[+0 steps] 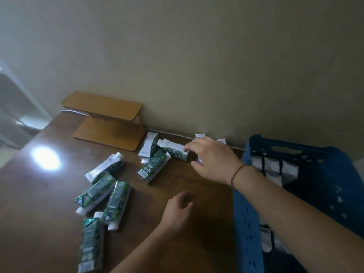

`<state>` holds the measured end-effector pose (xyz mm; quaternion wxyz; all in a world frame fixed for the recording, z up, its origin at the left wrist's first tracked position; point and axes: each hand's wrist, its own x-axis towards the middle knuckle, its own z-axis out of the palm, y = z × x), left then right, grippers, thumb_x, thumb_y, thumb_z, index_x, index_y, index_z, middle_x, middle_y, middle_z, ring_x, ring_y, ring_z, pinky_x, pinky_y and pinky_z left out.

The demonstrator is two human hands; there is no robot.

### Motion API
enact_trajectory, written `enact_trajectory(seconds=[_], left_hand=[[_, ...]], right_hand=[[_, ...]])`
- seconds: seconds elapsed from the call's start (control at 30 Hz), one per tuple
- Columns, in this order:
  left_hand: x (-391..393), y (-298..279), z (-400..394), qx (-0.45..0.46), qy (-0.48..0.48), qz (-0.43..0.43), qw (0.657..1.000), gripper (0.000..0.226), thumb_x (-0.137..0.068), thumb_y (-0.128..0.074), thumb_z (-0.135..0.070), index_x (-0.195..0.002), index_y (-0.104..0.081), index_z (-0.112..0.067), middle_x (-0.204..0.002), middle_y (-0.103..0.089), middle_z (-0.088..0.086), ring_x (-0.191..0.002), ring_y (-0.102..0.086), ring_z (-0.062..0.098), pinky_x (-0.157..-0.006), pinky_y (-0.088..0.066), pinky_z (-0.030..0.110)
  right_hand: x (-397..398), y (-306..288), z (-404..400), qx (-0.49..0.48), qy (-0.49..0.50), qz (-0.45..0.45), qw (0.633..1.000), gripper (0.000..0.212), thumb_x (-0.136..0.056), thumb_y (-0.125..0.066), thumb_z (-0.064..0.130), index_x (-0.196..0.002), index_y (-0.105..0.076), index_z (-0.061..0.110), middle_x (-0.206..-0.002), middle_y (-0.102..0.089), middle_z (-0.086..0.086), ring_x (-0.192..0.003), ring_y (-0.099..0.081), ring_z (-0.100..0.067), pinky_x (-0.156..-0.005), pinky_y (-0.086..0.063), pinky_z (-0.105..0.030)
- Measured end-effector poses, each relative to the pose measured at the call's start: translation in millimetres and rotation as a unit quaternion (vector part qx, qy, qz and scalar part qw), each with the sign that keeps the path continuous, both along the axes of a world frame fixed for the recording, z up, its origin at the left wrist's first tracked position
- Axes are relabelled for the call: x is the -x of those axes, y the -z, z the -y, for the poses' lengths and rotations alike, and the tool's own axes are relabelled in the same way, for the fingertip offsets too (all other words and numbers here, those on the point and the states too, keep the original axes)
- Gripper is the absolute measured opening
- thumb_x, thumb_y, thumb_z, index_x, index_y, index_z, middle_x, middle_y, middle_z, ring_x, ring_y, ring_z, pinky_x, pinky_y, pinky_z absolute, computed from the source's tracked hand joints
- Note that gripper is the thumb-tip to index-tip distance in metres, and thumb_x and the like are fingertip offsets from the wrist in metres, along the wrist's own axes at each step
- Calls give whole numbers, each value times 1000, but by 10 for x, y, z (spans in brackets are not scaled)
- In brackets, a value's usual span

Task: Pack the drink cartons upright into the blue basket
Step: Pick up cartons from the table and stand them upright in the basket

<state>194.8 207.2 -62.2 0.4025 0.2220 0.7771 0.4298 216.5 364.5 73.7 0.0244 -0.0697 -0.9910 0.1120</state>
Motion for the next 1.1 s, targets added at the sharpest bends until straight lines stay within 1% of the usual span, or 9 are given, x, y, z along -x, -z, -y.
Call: enact_trajectory(seconds=[0.1,0.17,0.23,0.33,0.47,0.67,0.83,1.0,1.1], left_hand=[[202,98,315,36,-33,-11,999,28,-99,-52,-18,-125,-61,-25,-123,-62,-5,-106,-60,5,-86,-53,20],[325,138,486,46,-53,-19,997,32,-99,-52,-19,-129,-59,-24,-126,-62,-4,-98,-61,2,-73,-49,11],[436,152,628,37,-71,3,997,32,-98,-52,-19,-129,-59,-26,-126,-62,-3,-91,-64,1,-69,-52,13],[612,147,785,17,-87,21,996,29,-97,-51,-18,-118,-63,-34,-119,-63,-6,-100,-64,7,-76,-55,22],[804,169,852,2,-102,-14,995,33,-94,-48,-9,-117,-65,-26,-113,-67,-4,-101,-61,11,-90,-52,28],[910,181,807,-6,-161,-56,985,31,-89,-53,-4,-108,-66,-25,-101,-63,-10,-93,-59,6,-84,-51,28],[752,283,702,22,-128,-42,991,24,-88,-54,-7,-94,-67,-27,-91,-66,-12,-88,-62,11,-78,-48,27],[482,331,517,26,-94,-19,995,21,-91,-55,-10,-97,-67,-26,-99,-70,-4,-87,-66,12,-70,-52,24],[256,326,333,11,-82,6,997,20,-93,-56,-11,-101,-68,-25,-102,-70,-2,-86,-68,12,-69,-56,27]], right_hand=[[561,327,364,-76,-37,125,989,52,-88,-55,20,-138,-40,26,-138,-47,-1,-125,-44,-25,-96,-46,-43],[865,575,542,-149,-39,146,977,57,-87,-58,14,-139,-37,22,-143,-38,-7,-129,-38,-30,-95,-46,-45],[1094,801,652,-222,-42,157,961,58,-89,-57,14,-142,-34,21,-152,-25,-12,-133,-30,-35,-93,-46,-45],[1307,1050,730,-267,-52,174,946,58,-91,-53,13,-143,-31,26,-154,-17,-14,-133,-28,-37,-90,-45,-43],[1374,1233,728,-274,-78,145,948,49,-91,-54,17,-137,-39,24,-147,-33,-11,-130,-32,-34,-92,-44,-43],[1214,1268,540,-211,-113,157,958,56,-87,-60,38,-136,-39,24,-134,-50,-3,-126,-41,-27,-103,-36,-43],[921,1314,486,5,58,274,960,71,-80,-71,35,-138,-33,23,-135,-44,-3,-117,-53,-28,-92,-49,-43],[615,871,304,72,112,172,976,61,-80,-65,42,-134,-44,21,-130,-43,2,-107,-57,-23,-89,-50,-42],[219,435,131,92,130,61,985,57,-81,-67,32,-133,-46,20,-121,-40,4,-99,-56,-20,-84,-50,-36]])
